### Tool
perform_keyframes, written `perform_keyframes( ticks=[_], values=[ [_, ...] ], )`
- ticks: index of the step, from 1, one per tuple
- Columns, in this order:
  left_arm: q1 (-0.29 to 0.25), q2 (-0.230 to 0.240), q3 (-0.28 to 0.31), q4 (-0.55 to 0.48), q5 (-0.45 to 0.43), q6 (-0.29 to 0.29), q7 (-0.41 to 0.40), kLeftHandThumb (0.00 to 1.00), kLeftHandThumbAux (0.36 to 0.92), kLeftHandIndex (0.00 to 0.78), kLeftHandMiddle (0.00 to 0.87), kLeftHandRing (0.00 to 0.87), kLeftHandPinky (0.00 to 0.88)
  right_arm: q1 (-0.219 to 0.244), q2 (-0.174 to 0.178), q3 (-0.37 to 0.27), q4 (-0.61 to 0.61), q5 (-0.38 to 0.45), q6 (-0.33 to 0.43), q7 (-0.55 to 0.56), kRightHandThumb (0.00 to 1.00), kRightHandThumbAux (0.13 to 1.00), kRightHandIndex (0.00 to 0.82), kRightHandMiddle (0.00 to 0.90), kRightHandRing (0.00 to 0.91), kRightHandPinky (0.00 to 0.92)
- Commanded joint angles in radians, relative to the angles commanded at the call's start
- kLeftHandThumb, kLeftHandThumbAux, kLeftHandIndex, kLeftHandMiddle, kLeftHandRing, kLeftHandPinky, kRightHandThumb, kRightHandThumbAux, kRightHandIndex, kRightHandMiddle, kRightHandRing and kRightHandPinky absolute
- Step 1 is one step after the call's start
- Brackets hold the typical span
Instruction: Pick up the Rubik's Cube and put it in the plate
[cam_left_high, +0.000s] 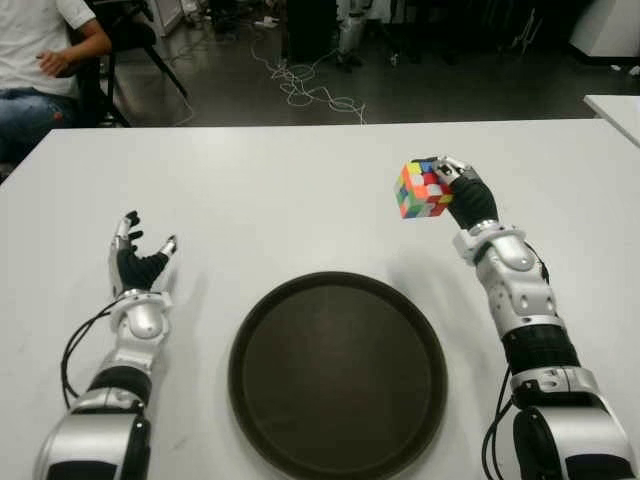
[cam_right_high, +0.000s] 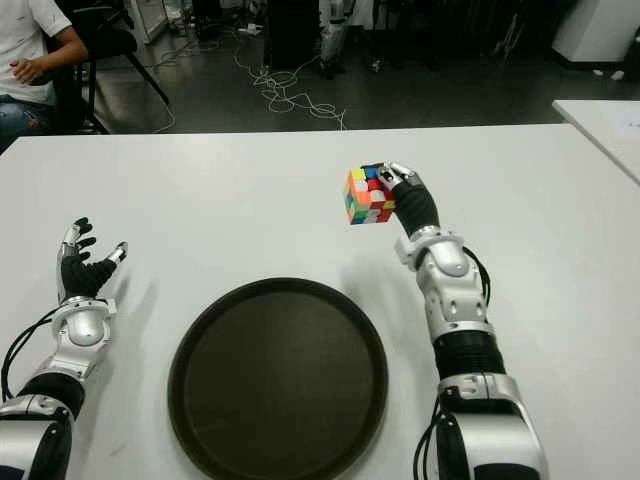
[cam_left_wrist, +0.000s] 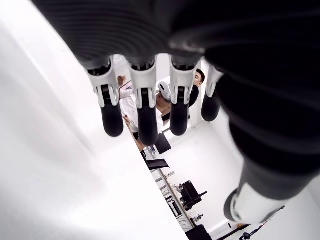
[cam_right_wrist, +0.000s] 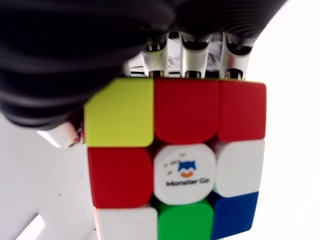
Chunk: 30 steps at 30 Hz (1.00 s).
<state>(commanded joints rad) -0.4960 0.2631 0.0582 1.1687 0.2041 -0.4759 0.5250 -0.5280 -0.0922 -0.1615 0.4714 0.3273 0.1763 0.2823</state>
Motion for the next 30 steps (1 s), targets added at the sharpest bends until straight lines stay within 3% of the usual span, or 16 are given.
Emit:
perform_keyframes(
  ticks=[5, 13, 22, 30],
  values=[
    [-0.003, 0.0, 0.001, 0.004, -0.001, -0.001, 0.001, 0.056, 0.738, 0.132, 0.167, 0.175, 0.183, -0.013, 0.054, -0.063, 0.003, 0.136, 0.133, 0.025, 0.707, 0.718, 0.44, 0.802, 0.808, 0.813],
    [-0.002, 0.004, -0.002, 0.006, 0.003, -0.003, 0.001, 0.064, 0.728, 0.124, 0.157, 0.161, 0.152, -0.036, 0.081, -0.146, 0.065, 0.257, 0.226, 0.047, 0.707, 0.718, 0.44, 0.815, 0.82, 0.825],
    [-0.003, 0.001, 0.002, 0.004, -0.004, -0.006, -0.006, 0.059, 0.738, 0.117, 0.159, 0.16, 0.154, -0.05, 0.114, -0.211, 0.092, 0.347, 0.284, 0.032, 0.706, 0.719, 0.44, 0.822, 0.829, 0.832],
    [-0.003, 0.002, 0.002, 0.005, -0.007, -0.004, -0.01, 0.057, 0.74, 0.118, 0.167, 0.166, 0.158, -0.05, 0.128, -0.221, 0.093, 0.361, 0.316, 0.008, 0.706, 0.72, 0.44, 0.822, 0.827, 0.828]
  ],
)
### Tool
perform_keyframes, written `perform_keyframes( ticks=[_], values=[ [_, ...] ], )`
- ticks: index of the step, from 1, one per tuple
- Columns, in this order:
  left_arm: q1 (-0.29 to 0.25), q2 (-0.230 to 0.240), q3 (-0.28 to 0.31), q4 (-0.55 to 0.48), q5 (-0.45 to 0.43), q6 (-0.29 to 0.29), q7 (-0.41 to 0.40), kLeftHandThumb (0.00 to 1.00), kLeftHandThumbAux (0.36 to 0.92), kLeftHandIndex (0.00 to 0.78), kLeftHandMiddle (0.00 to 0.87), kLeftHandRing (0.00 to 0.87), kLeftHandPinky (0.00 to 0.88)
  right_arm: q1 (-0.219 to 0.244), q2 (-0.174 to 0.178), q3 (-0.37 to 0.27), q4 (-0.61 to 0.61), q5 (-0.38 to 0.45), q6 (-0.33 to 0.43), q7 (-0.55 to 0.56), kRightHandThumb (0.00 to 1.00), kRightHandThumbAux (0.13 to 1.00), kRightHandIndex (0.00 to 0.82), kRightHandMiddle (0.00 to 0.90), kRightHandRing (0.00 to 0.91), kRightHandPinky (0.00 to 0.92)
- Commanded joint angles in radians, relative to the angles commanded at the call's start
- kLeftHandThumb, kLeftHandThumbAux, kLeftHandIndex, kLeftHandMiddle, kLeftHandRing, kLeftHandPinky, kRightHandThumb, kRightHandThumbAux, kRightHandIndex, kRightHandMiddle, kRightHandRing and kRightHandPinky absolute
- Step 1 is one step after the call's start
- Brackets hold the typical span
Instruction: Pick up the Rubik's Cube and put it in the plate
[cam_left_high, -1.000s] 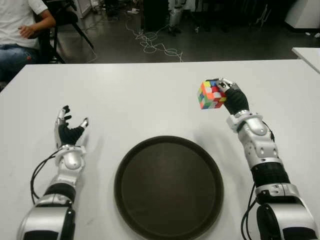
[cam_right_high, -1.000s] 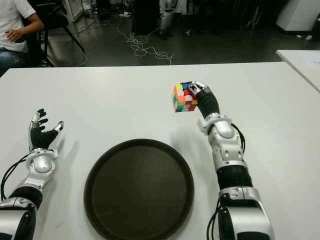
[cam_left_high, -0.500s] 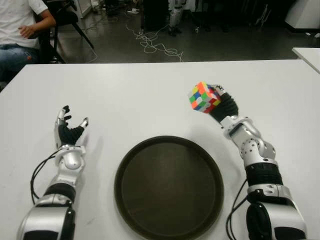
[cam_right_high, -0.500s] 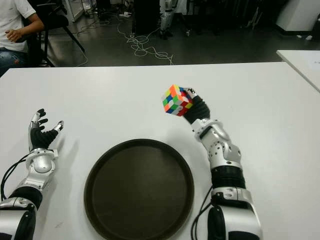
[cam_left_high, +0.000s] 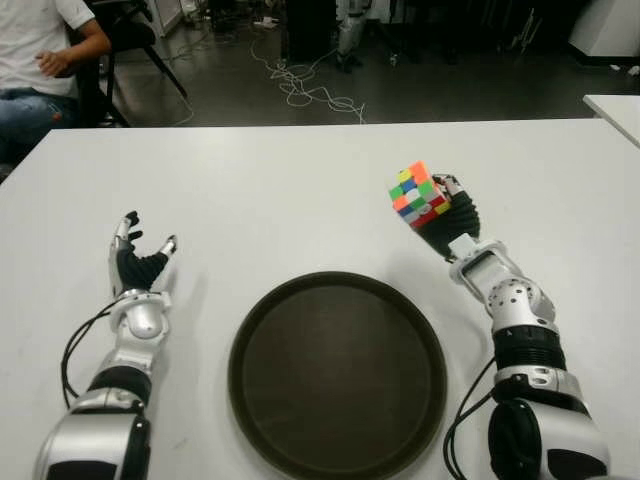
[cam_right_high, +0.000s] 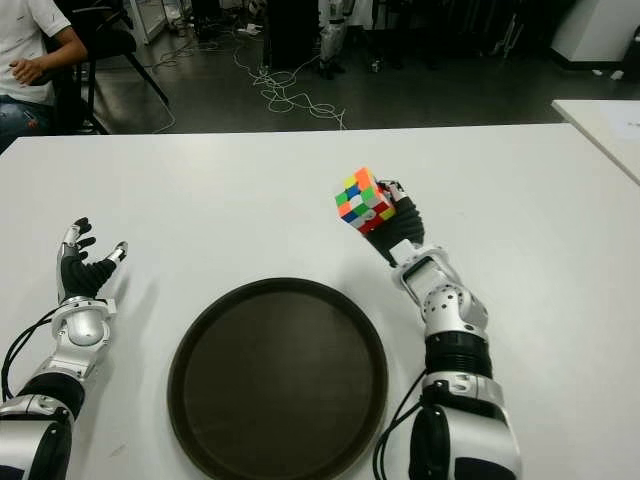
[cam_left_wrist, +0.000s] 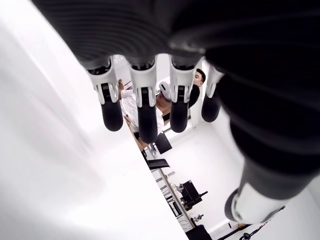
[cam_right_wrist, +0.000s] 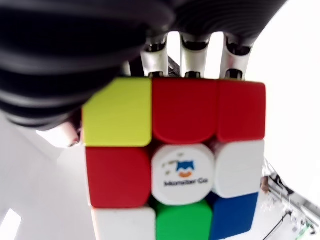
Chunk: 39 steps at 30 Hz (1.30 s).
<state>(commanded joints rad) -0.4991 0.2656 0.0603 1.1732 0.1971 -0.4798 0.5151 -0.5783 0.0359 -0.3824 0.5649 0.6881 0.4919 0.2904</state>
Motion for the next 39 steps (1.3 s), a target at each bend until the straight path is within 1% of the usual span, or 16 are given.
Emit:
perform_keyframes(
  ticks=[7, 10, 16, 21, 24, 30, 35, 39],
  values=[
    [-0.002, 0.0, 0.001, 0.003, -0.002, 0.008, -0.001, 0.062, 0.74, 0.108, 0.157, 0.158, 0.149, 0.006, 0.009, 0.006, 0.005, -0.01, -0.015, 0.029, 0.706, 0.721, 0.439, 0.817, 0.823, 0.824],
    [-0.002, 0.0, 0.002, 0.002, -0.002, 0.008, -0.002, 0.073, 0.743, 0.114, 0.159, 0.161, 0.161, 0.005, 0.009, 0.006, 0.008, -0.011, -0.015, 0.035, 0.705, 0.721, 0.439, 0.816, 0.823, 0.824],
    [-0.001, -0.001, 0.003, 0.0, -0.003, 0.003, -0.001, 0.085, 0.748, 0.128, 0.166, 0.177, 0.198, 0.011, 0.01, 0.038, 0.018, -0.041, -0.022, 0.052, 0.705, 0.72, 0.439, 0.811, 0.82, 0.822],
    [-0.002, -0.003, 0.007, 0.002, -0.008, 0.008, -0.004, 0.063, 0.746, 0.129, 0.167, 0.178, 0.191, 0.017, 0.01, 0.054, 0.027, -0.05, -0.012, 0.069, 0.705, 0.72, 0.439, 0.811, 0.818, 0.821],
    [-0.002, -0.005, 0.007, 0.003, -0.009, 0.008, -0.006, 0.063, 0.745, 0.126, 0.166, 0.175, 0.186, 0.027, 0.008, 0.074, 0.027, -0.063, -0.007, 0.083, 0.705, 0.72, 0.439, 0.813, 0.819, 0.82],
    [-0.004, -0.005, 0.009, 0.006, -0.014, 0.011, -0.012, 0.062, 0.727, 0.11, 0.151, 0.153, 0.153, 0.037, 0.002, 0.108, 0.017, -0.086, 0.019, 0.096, 0.705, 0.719, 0.44, 0.82, 0.825, 0.828],
    [-0.005, -0.007, 0.01, 0.008, -0.017, 0.003, -0.012, 0.065, 0.722, 0.11, 0.154, 0.159, 0.163, 0.033, -0.012, 0.128, 0.011, -0.094, 0.058, 0.11, 0.706, 0.719, 0.44, 0.821, 0.826, 0.826],
    [-0.004, -0.007, 0.011, 0.007, -0.018, -0.002, -0.011, 0.061, 0.728, 0.105, 0.149, 0.156, 0.163, 0.039, -0.012, 0.142, -0.004, -0.105, 0.064, 0.115, 0.706, 0.72, 0.44, 0.821, 0.824, 0.822]
  ],
)
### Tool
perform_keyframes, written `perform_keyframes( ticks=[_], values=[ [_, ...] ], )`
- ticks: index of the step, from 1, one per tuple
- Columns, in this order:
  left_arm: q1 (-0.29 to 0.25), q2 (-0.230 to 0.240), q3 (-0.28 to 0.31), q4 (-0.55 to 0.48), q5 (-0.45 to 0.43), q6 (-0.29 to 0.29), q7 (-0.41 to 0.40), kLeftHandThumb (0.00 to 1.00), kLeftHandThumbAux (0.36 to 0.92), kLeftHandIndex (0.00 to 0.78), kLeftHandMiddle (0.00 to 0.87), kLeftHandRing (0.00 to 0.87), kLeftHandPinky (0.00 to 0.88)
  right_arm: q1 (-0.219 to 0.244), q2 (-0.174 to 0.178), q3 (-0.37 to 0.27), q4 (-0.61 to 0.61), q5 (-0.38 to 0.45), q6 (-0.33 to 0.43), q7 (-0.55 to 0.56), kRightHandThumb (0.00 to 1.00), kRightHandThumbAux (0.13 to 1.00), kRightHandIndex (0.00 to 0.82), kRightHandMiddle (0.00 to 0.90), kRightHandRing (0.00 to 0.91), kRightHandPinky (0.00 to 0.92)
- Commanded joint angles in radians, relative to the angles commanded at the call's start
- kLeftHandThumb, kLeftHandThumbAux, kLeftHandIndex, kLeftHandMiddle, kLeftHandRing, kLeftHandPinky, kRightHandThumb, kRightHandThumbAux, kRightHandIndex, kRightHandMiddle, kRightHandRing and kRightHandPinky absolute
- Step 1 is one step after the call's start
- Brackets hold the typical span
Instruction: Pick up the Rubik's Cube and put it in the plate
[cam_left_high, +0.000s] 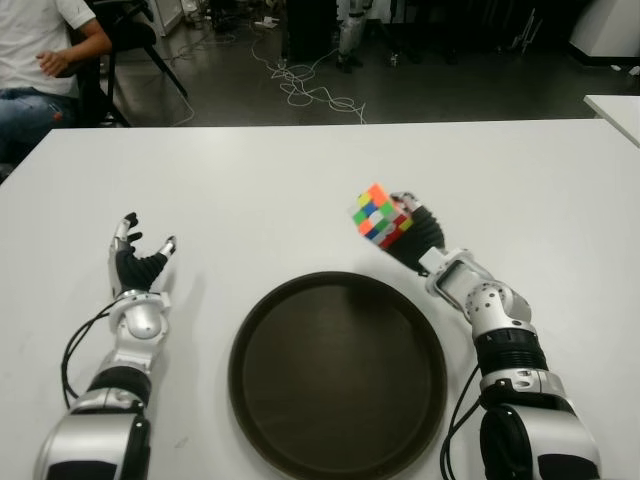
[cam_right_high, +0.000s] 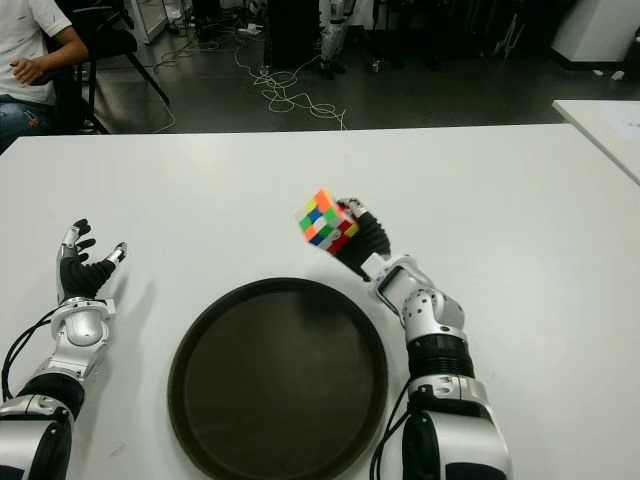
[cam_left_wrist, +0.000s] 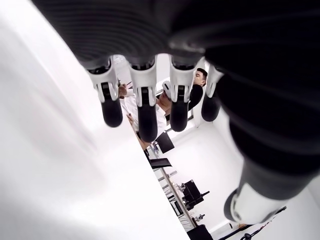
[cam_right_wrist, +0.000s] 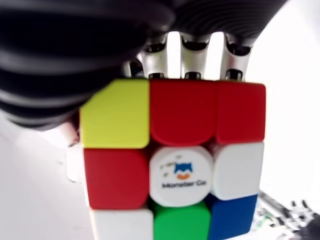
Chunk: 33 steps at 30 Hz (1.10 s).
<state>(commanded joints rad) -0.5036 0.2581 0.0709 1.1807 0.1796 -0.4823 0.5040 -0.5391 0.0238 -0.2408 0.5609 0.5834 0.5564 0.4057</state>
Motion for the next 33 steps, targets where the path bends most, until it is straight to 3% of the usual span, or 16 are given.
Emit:
perform_keyframes(
  ticks=[11, 19, 25, 33],
  values=[
    [0.0, 0.003, -0.005, -0.001, 0.003, 0.002, -0.002, 0.062, 0.738, 0.114, 0.16, 0.17, 0.183, 0.018, -0.018, 0.056, -0.041, -0.054, -0.021, 0.039, 0.706, 0.721, 0.439, 0.81, 0.814, 0.809],
    [0.001, 0.0, -0.004, -0.004, 0.0, 0.007, -0.005, 0.066, 0.745, 0.115, 0.153, 0.163, 0.183, 0.056, -0.048, 0.132, -0.111, -0.144, -0.07, 0.062, 0.705, 0.721, 0.439, 0.812, 0.804, 0.793],
    [0.001, 0.001, -0.003, -0.004, -0.001, 0.004, -0.006, 0.065, 0.732, 0.113, 0.16, 0.174, 0.194, 0.103, -0.075, 0.174, -0.245, -0.159, -0.03, 0.076, 0.705, 0.72, 0.439, 0.806, 0.804, 0.802],
    [0.001, 0.003, -0.007, -0.005, 0.006, 0.003, 0.004, 0.068, 0.748, 0.119, 0.163, 0.172, 0.187, 0.15, -0.086, 0.206, -0.394, -0.157, 0.039, 0.042, 0.707, 0.718, 0.44, 0.805, 0.808, 0.808]
  ],
)
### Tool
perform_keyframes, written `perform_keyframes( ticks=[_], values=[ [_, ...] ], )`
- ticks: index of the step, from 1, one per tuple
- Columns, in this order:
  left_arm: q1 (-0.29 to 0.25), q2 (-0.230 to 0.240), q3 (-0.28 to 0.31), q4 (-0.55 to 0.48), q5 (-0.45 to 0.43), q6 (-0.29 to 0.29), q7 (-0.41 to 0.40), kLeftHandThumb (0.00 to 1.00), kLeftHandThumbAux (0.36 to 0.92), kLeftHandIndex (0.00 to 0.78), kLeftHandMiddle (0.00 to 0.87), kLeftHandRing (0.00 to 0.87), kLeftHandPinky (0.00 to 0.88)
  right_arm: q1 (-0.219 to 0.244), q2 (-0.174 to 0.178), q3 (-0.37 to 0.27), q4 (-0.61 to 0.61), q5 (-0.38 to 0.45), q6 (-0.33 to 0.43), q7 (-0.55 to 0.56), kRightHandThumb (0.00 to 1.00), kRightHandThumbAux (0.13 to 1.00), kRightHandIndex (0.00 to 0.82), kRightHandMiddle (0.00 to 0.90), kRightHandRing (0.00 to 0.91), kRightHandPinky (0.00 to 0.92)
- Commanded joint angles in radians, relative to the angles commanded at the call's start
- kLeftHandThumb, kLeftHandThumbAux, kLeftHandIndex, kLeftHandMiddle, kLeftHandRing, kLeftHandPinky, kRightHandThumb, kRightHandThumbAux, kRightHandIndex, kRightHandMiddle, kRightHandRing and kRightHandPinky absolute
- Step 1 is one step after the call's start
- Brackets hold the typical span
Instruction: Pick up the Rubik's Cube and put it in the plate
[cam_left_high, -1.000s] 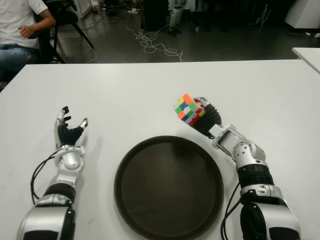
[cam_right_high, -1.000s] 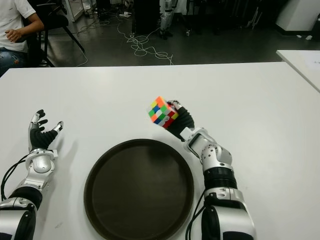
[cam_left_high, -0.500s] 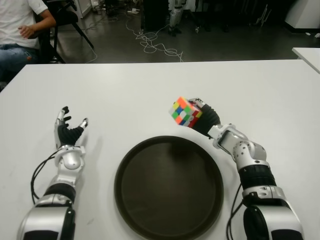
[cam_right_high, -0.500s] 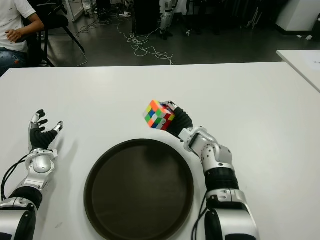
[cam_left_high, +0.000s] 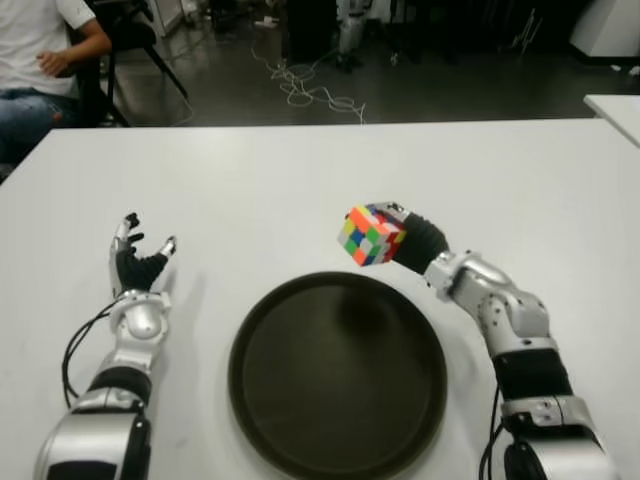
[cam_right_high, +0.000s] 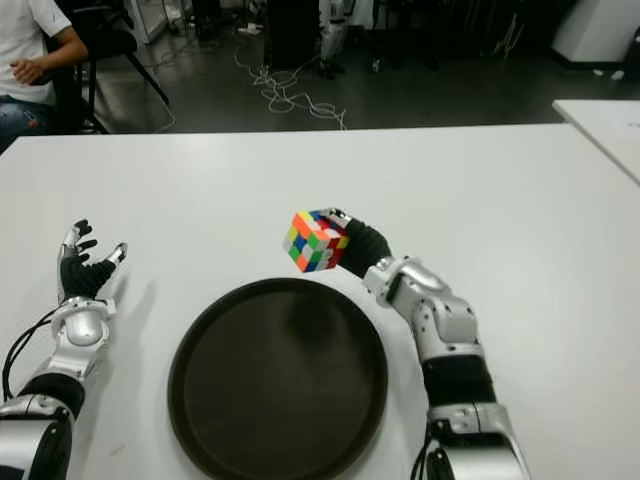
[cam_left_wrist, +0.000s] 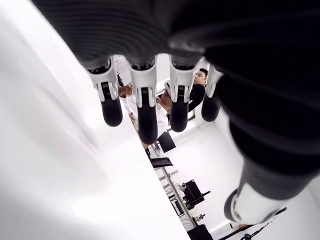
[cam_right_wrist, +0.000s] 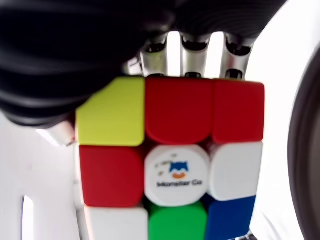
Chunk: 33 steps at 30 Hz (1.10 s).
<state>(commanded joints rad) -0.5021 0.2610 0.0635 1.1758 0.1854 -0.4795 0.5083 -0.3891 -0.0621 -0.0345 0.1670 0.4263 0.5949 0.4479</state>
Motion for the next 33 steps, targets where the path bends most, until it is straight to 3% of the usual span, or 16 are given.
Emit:
perform_keyframes(
  ticks=[14, 33],
  values=[
    [0.001, 0.0, 0.006, 0.003, -0.01, -0.007, -0.009, 0.076, 0.753, 0.134, 0.16, 0.165, 0.169, 0.019, -0.021, 0.035, -0.051, -0.026, -0.007, -0.005, 0.708, 0.717, 0.44, 0.793, 0.801, 0.804],
    [0.002, 0.001, 0.006, 0.0, -0.007, -0.003, -0.01, 0.079, 0.751, 0.125, 0.15, 0.153, 0.146, 0.047, -0.036, 0.076, -0.078, -0.104, -0.106, -0.006, 0.709, 0.716, 0.44, 0.798, 0.798, 0.803]
  ],
)
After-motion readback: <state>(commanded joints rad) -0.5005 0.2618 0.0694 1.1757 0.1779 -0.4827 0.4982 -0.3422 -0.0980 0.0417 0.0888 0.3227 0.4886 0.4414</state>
